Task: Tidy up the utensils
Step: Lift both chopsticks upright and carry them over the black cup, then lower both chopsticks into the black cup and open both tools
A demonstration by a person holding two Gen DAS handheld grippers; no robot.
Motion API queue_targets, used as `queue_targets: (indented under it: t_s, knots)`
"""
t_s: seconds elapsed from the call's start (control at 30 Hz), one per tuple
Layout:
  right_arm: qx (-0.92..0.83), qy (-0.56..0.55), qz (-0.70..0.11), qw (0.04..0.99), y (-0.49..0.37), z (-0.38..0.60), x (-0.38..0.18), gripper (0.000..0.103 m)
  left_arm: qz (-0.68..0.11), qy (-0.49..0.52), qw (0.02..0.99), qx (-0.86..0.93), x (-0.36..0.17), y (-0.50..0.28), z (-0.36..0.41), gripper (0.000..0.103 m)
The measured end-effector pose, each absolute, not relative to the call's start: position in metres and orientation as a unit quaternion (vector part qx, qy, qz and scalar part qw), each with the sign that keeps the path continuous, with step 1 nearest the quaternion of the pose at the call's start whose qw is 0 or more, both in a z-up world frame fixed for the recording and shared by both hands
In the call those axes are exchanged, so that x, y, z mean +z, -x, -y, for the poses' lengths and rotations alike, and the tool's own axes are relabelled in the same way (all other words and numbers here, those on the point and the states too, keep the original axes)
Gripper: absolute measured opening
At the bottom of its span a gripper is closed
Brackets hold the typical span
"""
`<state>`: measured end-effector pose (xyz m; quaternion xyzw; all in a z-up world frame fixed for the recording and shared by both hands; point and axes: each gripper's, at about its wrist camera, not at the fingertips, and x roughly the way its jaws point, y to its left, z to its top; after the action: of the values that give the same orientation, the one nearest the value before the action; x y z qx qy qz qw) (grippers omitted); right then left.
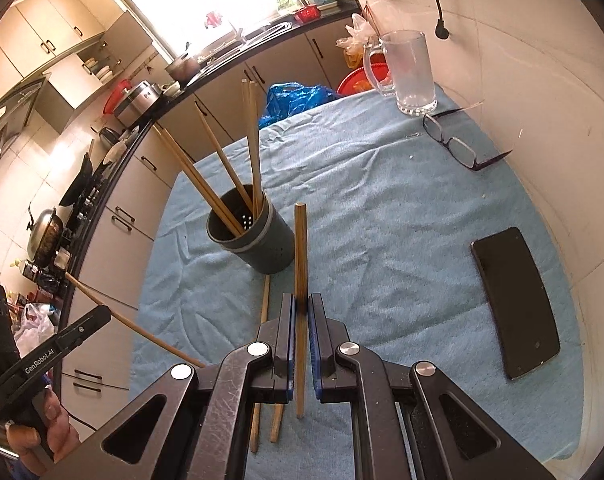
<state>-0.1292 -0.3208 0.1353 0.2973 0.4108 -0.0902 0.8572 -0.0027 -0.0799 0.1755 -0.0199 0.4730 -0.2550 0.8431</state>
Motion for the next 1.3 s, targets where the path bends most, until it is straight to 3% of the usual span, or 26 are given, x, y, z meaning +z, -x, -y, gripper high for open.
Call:
queue_targets:
  t_s: [0.73,1.3]
  knots:
    - [-0.094,-0.305,-0.391,0.863,0.134,0.336,0.155,0.006,-0.459,0.019,0.85,-0.256,0.19,-0.007,0.089,0.005]
    - [-0.086,-0.323,-0.341,0.878,0.123,0.362,0.21,0.006,-0.422,0.024,0.862,-0.28,0.242,-0.028,0.101,0.001]
